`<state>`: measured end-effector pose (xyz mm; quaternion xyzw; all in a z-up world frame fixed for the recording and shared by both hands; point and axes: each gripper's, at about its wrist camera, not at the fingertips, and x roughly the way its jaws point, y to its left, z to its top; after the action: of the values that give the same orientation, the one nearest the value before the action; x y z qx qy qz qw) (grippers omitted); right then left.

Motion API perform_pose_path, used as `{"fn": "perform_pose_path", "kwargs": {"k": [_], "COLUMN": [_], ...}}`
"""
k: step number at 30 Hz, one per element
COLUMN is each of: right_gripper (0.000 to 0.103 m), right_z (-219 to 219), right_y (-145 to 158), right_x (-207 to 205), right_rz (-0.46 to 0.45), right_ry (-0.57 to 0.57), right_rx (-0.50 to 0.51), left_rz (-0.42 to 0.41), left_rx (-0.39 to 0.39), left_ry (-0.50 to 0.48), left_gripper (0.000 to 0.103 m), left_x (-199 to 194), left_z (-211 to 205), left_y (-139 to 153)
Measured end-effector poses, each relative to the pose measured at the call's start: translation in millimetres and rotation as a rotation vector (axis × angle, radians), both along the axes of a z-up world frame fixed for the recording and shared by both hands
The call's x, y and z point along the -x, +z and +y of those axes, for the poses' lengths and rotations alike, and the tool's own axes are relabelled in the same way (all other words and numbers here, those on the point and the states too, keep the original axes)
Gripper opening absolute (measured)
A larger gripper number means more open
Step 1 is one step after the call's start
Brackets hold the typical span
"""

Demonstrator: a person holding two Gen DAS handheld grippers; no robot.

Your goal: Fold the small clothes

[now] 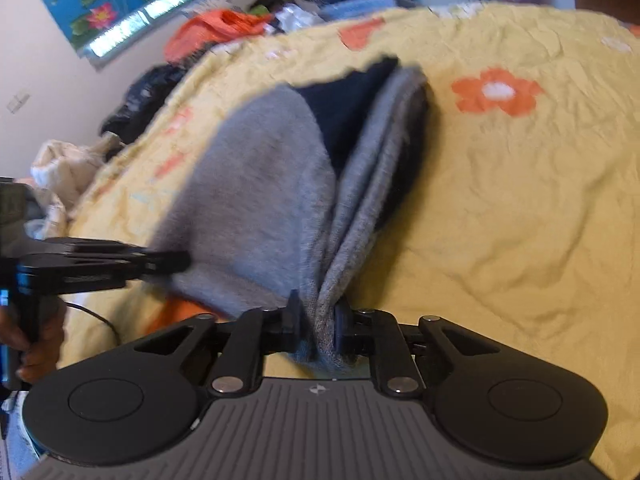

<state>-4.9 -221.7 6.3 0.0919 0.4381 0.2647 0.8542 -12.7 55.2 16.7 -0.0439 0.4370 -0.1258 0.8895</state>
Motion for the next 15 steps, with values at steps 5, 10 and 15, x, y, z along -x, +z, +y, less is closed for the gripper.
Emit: {"fn": "perform_pose_path", "kwargs": {"k": [5, 10, 15], "right_gripper": [0.070, 0.071, 0.074], "right_z": [-6.0, 18.7, 74.5], "right_y": [36.5, 77.1, 62.8], "right_x": [-8.3, -45.1, -103.1], "right_rz": [-0.152, -0.288, -0.204], "right_ry": [-0.072, -0.081, 0.024], "right_rx": [0.012, 0.026, 0.049], "left_rz": [-0.077, -0.210, -0.119], "left_rx": [-0.116, -0.108, -0.056], "left_ry": [0.016, 0.009, -0.046], "left_gripper": [0.072, 0.074, 0.074], "left_x": [19.1, 21.3, -9.1], "left_z": [-6.5, -21.7, -50.8], "left_y": [19.5, 42.3, 19.1]}}
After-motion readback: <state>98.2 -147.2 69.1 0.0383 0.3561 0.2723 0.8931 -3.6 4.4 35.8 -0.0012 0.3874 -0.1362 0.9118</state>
